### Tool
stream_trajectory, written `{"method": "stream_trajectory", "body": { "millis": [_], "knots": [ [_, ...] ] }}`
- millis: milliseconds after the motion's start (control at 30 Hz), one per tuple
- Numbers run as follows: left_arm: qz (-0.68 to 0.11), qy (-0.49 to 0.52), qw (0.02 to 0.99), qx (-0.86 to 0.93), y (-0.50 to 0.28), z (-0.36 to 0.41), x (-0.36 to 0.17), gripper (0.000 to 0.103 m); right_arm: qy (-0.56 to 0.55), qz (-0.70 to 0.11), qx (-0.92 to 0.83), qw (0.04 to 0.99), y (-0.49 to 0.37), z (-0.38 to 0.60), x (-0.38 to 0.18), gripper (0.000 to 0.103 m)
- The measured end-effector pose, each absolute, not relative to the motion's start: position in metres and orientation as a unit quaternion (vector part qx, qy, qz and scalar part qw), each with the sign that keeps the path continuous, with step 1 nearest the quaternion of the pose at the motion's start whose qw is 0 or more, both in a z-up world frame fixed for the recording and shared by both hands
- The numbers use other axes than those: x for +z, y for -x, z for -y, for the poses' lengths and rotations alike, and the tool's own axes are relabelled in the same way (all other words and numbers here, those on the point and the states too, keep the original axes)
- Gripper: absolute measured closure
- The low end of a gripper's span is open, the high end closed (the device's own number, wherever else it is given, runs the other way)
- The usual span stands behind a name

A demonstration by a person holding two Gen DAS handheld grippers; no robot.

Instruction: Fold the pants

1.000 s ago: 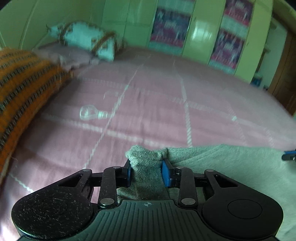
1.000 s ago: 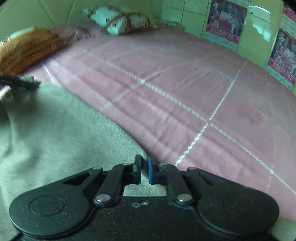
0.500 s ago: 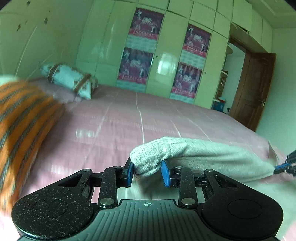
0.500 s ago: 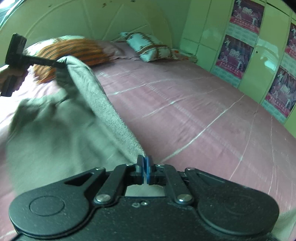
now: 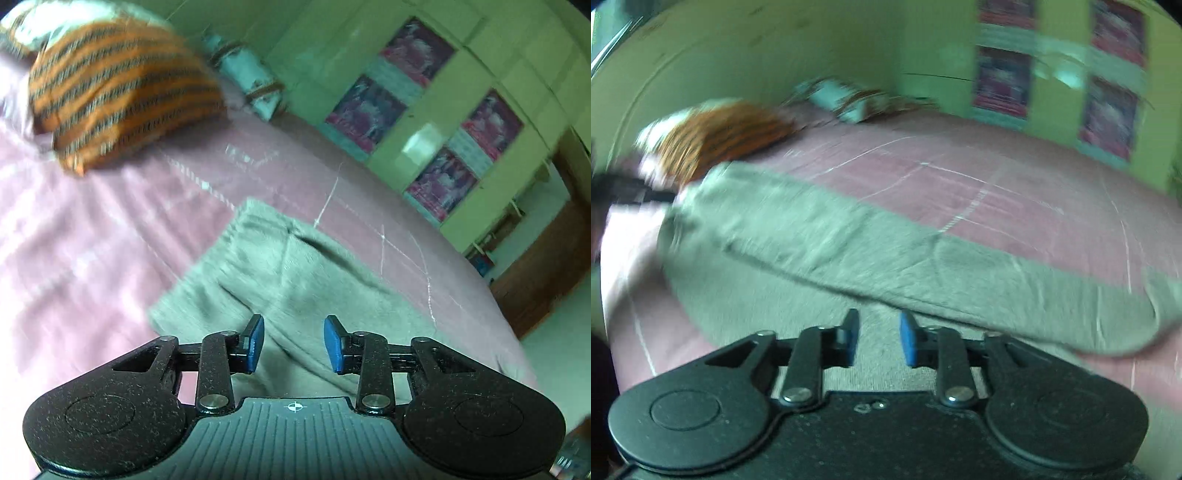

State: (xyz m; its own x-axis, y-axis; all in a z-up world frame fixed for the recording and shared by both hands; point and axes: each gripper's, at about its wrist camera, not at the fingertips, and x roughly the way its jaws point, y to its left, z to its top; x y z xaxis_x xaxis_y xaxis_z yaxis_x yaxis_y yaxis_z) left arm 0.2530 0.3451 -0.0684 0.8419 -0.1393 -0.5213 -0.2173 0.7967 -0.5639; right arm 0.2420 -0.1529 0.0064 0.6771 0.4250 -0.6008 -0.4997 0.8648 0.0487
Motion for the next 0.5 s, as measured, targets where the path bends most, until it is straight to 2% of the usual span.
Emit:
{"method": "stream_trajectory", "body": {
  "millis": [100, 200, 267, 333, 500],
  "knots": [
    [-0.304, 0.349, 0.886, 0.027, -0.272, -0.34, -0.083, 0.06, -0.036, -0.334, 0.224, 0.915, -0.256, 0.168, -0.003, 0.077],
    [-0.322, 0.361, 0.874, 0.045, -0.287, -0.337, -0.1, 0.06, -0.116, -0.35, 0.191, 0.91, -0.273, 0.182, -0.015, 0.063],
    [-0.313, 0.381, 0.869, 0.043, -0.289, -0.34, -0.108, 0.06, -0.167, -0.359, 0.183, 0.9, -0.285, 0.191, -0.024, 0.048],
    [-0.298, 0.405, 0.863, 0.04, -0.29, -0.344, -0.114, 0.06, -0.211, -0.363, 0.174, 0.891, -0.296, 0.201, -0.037, 0.047],
    [-0.272, 0.45, 0.85, 0.034, -0.298, -0.346, -0.125, 0.06, -0.324, -0.382, 0.154, 0.852, -0.322, 0.218, -0.071, 0.058]
  ]
}}
